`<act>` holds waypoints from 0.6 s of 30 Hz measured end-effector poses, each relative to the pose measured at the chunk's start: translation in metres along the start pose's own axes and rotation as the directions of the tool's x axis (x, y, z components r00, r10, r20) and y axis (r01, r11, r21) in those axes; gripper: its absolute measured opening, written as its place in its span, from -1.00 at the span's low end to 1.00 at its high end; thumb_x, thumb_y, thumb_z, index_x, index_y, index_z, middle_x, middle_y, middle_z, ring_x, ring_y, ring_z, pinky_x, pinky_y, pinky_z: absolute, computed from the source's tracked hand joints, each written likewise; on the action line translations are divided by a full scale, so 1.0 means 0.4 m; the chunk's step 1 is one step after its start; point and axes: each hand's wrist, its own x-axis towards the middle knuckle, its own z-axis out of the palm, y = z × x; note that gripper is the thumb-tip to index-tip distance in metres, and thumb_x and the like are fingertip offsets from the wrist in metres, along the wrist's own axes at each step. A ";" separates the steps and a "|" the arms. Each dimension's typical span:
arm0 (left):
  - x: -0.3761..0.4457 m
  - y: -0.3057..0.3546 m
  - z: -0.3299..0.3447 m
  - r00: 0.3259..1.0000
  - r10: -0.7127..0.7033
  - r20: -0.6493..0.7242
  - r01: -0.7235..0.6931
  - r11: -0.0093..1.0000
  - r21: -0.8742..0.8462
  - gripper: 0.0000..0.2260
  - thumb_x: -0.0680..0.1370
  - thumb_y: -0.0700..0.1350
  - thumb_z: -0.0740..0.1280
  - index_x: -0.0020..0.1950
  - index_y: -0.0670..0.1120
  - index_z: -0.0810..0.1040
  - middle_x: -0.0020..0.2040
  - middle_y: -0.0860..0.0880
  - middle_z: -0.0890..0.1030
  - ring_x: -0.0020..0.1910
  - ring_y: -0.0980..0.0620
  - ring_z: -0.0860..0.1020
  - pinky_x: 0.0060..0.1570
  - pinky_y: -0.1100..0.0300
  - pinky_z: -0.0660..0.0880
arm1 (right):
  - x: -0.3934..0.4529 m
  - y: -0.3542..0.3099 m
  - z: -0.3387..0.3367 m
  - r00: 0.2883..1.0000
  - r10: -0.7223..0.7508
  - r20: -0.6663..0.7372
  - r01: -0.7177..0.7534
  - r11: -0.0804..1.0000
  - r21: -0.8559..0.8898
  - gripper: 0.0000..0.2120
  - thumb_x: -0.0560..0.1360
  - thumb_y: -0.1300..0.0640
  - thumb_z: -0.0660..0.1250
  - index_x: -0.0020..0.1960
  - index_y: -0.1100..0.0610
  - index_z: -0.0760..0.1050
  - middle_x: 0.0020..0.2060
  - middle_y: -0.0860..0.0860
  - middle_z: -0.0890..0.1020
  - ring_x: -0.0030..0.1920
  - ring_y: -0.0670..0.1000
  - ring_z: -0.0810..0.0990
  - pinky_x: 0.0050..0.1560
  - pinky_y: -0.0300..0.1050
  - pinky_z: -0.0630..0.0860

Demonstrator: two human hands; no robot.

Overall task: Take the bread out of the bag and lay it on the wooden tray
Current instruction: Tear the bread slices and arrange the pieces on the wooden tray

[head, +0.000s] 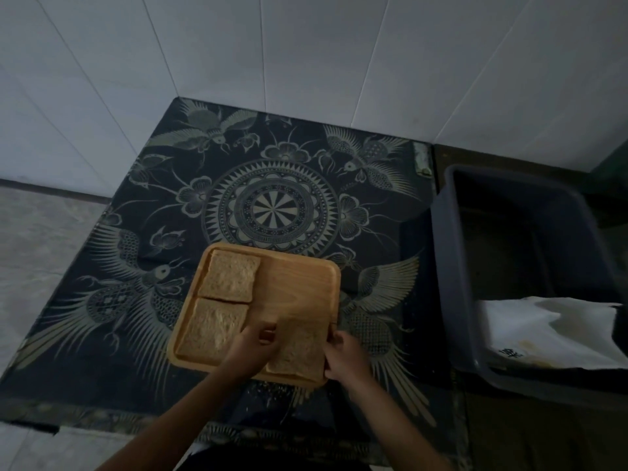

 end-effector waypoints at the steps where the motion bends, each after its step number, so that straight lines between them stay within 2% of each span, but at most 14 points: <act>1: -0.002 -0.004 -0.004 1.000 -0.009 0.003 0.009 1.000 0.000 -0.68 0.57 -0.19 0.42 0.34 -0.14 0.57 0.16 -0.14 0.68 0.09 -0.09 0.67 0.13 -0.07 0.65 | 0.001 0.005 0.002 1.000 0.010 0.006 -0.010 1.000 -0.005 -0.84 0.52 -0.15 0.42 -0.17 -0.18 0.48 -0.17 -0.16 0.64 -0.17 -0.09 0.67 0.03 0.17 0.71; 4: -0.008 -0.013 -0.013 0.999 -0.033 0.009 0.034 0.999 -0.024 -0.69 0.56 -0.18 0.43 0.30 -0.12 0.60 0.11 -0.09 0.70 0.05 -0.06 0.69 0.11 -0.10 0.66 | 0.008 0.013 0.005 0.999 0.018 0.029 -0.018 1.000 -0.019 -0.87 0.54 -0.04 0.44 -0.10 -0.17 0.48 -0.14 -0.14 0.64 -0.16 -0.08 0.66 0.02 0.17 0.71; 7: -0.010 -0.013 -0.016 0.999 -0.042 0.005 0.042 0.998 -0.039 -0.70 0.55 -0.19 0.44 0.29 -0.10 0.61 0.09 -0.07 0.71 0.03 -0.03 0.69 0.09 -0.06 0.67 | 0.016 0.012 0.006 1.000 -0.002 0.032 0.003 1.000 -0.026 -0.83 0.50 -0.06 0.49 -0.04 -0.17 0.48 -0.06 -0.14 0.66 -0.09 -0.09 0.67 0.02 0.08 0.72; 10: -0.006 -0.001 -0.015 0.999 -0.041 -0.016 0.039 0.997 -0.073 -0.72 0.53 -0.24 0.44 0.24 -0.09 0.62 0.06 -0.06 0.70 0.02 -0.02 0.69 0.06 -0.01 0.67 | 0.021 0.006 0.002 0.999 -0.030 0.022 0.031 0.999 -0.027 -0.79 0.51 -0.02 0.49 0.02 -0.19 0.47 -0.07 -0.21 0.64 -0.06 -0.15 0.64 0.02 -0.02 0.69; 14: 0.011 0.029 -0.019 0.999 -0.041 -0.027 0.037 0.991 -0.132 -0.78 0.53 -0.28 0.44 0.08 -0.01 0.61 0.03 -0.08 0.67 0.03 -0.06 0.67 -0.03 0.07 0.66 | 0.034 -0.013 -0.012 0.999 -0.025 0.028 0.024 0.999 0.048 -0.69 0.49 -0.05 0.52 0.17 -0.05 0.53 0.03 -0.10 0.67 0.04 -0.02 0.68 0.11 0.13 0.69; 18: 0.044 0.064 -0.041 0.999 -0.025 -0.024 0.021 0.988 -0.154 -0.79 0.55 -0.23 0.44 0.16 -0.04 0.61 0.06 -0.06 0.67 0.03 -0.05 0.66 0.03 0.01 0.66 | 0.053 -0.059 -0.041 0.998 -0.056 0.015 0.055 0.996 0.064 -0.63 0.48 -0.10 0.53 0.21 0.00 0.55 0.06 -0.06 0.69 0.05 0.01 0.70 0.11 0.14 0.68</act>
